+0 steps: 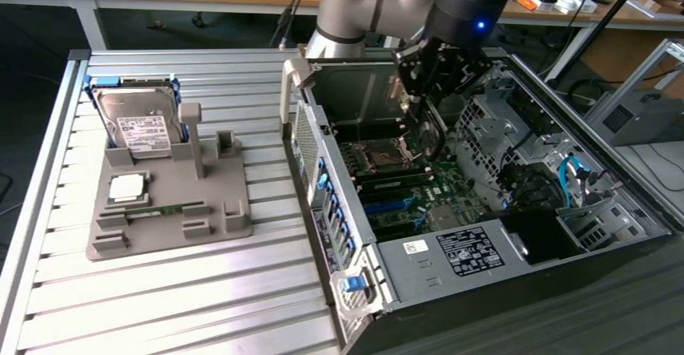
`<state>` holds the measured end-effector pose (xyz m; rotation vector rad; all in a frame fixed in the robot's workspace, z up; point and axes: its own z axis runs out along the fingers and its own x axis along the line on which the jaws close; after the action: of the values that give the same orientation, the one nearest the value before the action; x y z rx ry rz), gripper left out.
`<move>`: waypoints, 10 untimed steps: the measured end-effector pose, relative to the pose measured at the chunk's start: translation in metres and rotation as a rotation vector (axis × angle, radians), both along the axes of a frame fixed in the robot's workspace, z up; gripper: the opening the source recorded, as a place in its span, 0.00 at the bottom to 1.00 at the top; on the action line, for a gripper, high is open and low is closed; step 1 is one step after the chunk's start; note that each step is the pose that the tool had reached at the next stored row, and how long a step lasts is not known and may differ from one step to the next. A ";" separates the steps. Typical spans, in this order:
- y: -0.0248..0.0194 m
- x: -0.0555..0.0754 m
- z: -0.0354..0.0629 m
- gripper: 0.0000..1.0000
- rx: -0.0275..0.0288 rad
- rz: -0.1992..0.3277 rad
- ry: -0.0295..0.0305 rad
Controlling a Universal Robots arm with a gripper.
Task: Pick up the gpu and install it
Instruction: 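Pick up the gpu and move the gpu toward the slot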
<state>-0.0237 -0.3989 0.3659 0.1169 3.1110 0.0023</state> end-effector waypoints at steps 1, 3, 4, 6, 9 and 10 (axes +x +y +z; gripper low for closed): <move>0.0000 0.001 -0.0002 0.27 0.0000 0.000 0.0000; 0.0000 0.002 -0.0005 0.27 -0.0001 0.000 0.0000; 0.0000 0.003 -0.0007 0.27 -0.0001 0.000 0.0000; 0.0000 0.005 -0.0014 0.27 0.0000 0.000 0.0000; 0.0000 0.007 -0.0019 0.27 -0.0001 0.000 0.0000; 0.0000 0.008 -0.0021 0.27 -0.0001 0.000 0.0000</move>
<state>-0.0160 -0.3989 0.3638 0.1171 3.1110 0.0022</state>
